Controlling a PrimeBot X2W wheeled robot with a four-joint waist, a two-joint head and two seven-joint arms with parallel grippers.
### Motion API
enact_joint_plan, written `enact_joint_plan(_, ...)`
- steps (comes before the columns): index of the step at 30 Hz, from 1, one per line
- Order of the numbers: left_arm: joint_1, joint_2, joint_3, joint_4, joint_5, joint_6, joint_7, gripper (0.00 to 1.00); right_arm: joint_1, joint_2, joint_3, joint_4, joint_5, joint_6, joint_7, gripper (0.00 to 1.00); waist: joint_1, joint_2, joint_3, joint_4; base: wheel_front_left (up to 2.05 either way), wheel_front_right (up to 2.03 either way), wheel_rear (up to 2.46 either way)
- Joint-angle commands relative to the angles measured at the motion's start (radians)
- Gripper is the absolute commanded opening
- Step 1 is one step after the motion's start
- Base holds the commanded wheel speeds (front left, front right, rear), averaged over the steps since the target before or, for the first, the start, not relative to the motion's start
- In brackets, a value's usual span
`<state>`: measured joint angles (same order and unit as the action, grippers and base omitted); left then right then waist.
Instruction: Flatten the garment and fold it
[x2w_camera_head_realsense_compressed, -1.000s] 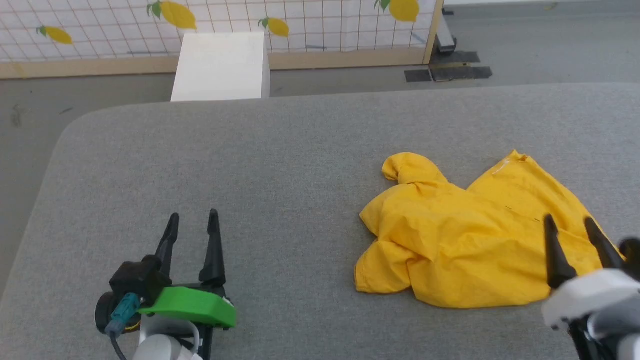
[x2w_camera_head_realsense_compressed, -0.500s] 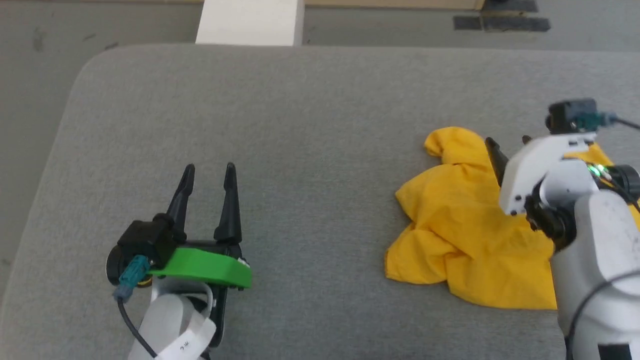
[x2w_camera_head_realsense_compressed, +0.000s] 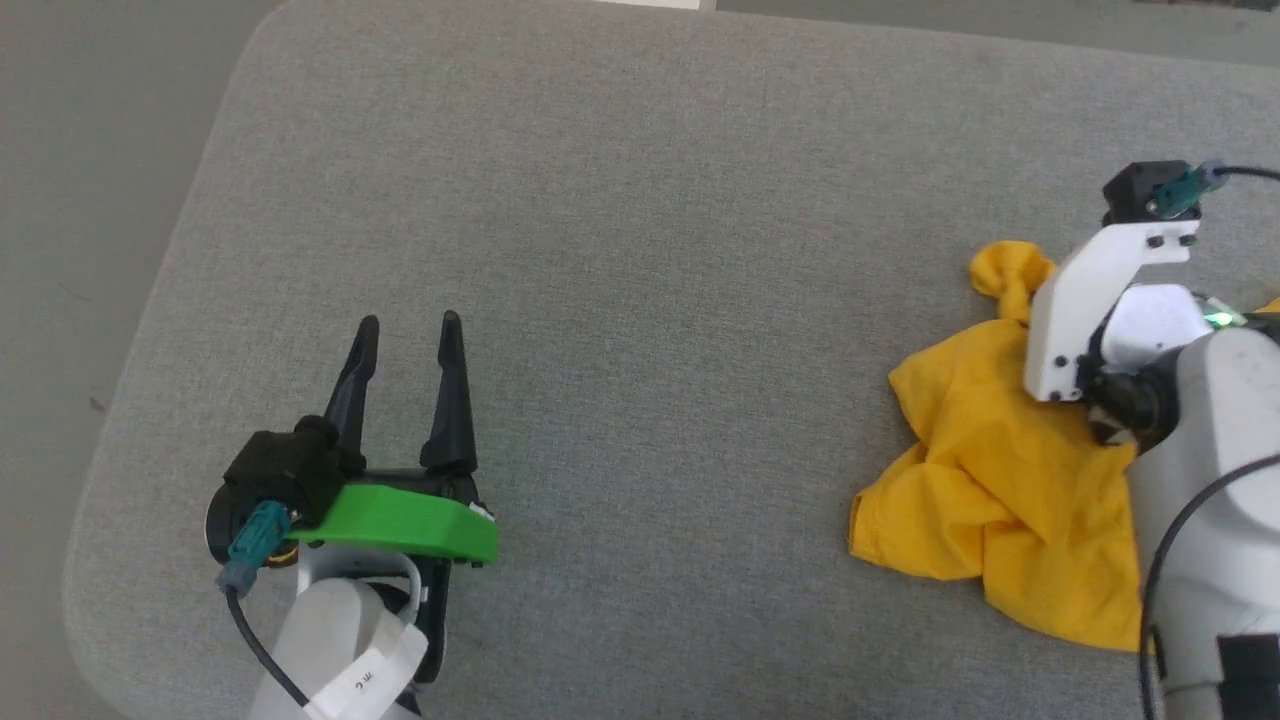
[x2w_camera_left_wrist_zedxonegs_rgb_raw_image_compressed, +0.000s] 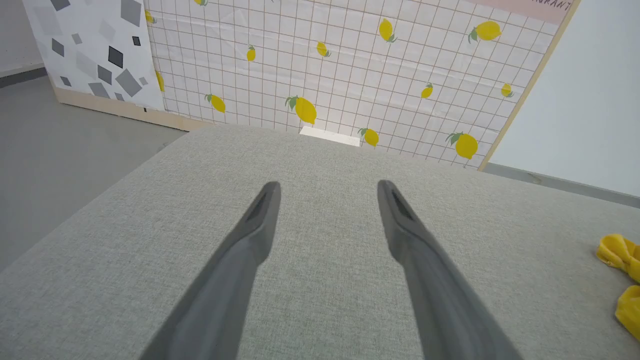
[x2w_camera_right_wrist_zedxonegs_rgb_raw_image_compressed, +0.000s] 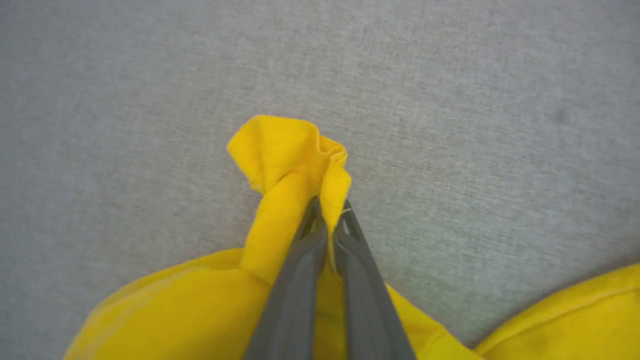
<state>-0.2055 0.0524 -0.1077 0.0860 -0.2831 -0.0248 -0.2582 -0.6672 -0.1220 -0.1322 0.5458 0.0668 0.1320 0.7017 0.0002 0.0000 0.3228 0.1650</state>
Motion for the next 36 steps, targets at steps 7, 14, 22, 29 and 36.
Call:
enact_joint_plan(7,0.061,-0.002,0.035,0.015,0.024,-0.006,-0.004,1.00,0.251,0.014,0.055,-0.350,0.171,-0.001,-0.104,0.00,-0.0002,0.0000,-0.168,-0.101,0.00,0.00,0.00)
enact_joint_plan(14,0.111,-0.002,0.045,0.024,0.033,-0.018,-0.004,1.00,0.683,0.041,-0.142,-0.820,0.105,-0.001,0.088,0.00,-0.0002,0.0000,-0.254,-0.166,0.00,0.00,0.00)
enact_joint_plan(22,0.143,-0.002,0.052,0.028,0.039,-0.028,-0.004,1.00,0.895,0.071,-0.361,-0.791,0.127,-0.001,0.106,0.00,-0.0002,0.0000,-0.268,-0.226,0.00,0.00,0.00)
enact_joint_plan(29,0.133,-0.002,0.008,0.058,0.037,-0.043,-0.004,1.00,0.831,0.072,-0.386,-0.601,0.119,-0.001,-0.149,1.00,-0.0002,0.0000,-0.262,-0.235,0.00,0.00,0.00)
enact_joint_plan(36,0.024,-0.002,-0.183,0.128,0.001,-0.070,0.041,1.00,0.770,0.072,-0.291,-0.616,0.087,-0.001,-0.499,1.00,-0.0002,0.0000,-0.234,-0.235,0.00,0.00,0.00)
